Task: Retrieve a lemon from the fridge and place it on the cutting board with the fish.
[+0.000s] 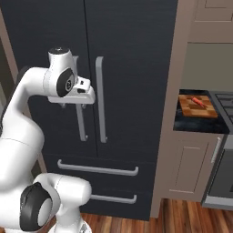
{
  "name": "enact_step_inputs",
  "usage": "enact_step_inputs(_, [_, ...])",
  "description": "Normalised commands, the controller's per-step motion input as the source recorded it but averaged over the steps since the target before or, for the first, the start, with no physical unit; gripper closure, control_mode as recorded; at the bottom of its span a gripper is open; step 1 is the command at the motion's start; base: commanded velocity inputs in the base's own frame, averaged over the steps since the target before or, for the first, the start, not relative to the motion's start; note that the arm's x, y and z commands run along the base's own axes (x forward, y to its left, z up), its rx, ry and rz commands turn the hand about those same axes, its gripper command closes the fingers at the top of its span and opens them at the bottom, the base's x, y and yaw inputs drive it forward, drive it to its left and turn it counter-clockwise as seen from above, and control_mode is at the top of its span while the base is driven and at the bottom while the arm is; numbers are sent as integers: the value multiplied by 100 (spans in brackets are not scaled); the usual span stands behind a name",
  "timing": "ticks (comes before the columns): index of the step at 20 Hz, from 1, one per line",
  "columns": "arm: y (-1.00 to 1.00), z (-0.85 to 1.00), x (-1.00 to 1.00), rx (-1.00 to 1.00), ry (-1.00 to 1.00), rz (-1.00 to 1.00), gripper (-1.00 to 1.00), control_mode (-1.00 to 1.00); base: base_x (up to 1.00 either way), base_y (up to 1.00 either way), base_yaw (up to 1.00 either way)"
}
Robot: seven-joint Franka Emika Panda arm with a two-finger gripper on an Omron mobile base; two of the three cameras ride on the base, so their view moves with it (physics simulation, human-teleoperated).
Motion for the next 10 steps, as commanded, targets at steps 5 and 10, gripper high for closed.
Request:
enact_step_inputs(5, [-14,-10,12,0,-8,0,-100,-100,0,0,0])
enact_step_inputs(10, [-26,-43,15,-1,-21,0,-100,-100,0,0,0])
